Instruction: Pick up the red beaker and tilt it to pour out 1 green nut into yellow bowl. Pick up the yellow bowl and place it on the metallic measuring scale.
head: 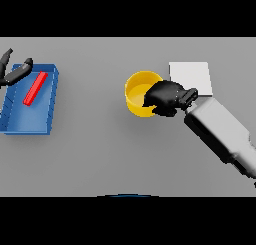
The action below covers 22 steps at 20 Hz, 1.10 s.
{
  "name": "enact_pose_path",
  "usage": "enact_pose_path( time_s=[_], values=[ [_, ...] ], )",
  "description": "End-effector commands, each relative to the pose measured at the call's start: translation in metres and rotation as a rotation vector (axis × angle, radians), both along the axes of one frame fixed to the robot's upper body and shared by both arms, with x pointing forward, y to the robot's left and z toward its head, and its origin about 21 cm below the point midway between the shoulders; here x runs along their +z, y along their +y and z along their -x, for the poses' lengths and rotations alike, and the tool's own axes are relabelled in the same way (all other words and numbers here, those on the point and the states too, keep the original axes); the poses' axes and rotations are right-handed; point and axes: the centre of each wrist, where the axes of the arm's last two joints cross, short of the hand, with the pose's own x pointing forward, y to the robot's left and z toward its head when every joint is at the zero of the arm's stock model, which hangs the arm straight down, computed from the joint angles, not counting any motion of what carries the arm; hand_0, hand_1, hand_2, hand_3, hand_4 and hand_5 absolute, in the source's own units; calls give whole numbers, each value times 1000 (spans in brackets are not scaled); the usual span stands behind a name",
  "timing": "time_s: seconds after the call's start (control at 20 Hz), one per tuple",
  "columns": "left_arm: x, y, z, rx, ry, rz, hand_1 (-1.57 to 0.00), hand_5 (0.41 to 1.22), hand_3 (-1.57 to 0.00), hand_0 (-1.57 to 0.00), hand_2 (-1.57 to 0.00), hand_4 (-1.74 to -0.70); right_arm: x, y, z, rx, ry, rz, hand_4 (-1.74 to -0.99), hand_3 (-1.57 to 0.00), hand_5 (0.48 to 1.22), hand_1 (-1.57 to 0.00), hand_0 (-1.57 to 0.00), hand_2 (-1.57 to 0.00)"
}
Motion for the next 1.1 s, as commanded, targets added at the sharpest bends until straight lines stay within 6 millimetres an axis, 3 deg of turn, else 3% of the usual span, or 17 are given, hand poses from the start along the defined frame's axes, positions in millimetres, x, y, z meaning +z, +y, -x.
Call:
enact_pose_path(
  time_s=[0.0,0.15,0.45,0.75,1.05],
  values=[
    [1,0,0,-2,-5,9,1,702,1,1,1,-788,2,0,2,-11,-10,4,-1738,-1199,1219,-1562,-1563,-1447],
    [-2,3,1,2,-2,12,1,704,1,1,1,-799,8,-3,9,-17,-21,-6,-1739,-1179,1219,-1567,-1567,-1507],
    [4,2,5,11,-5,34,1,728,1,1,1,-831,33,-38,-12,-142,-126,-18,-1741,-1166,1220,-1570,-1554,-1517],
    [6,-5,8,23,10,41,1,754,1,1,1,-851,29,-69,-38,-269,-192,-28,-1741,-1155,1221,-1571,-1567,-1553],
    [12,-4,8,49,30,37,1,773,1,1,1,-862,13,-97,-59,-389,-190,-31,-1741,-1170,1221,-1571,-1570,-1517]
  ],
)
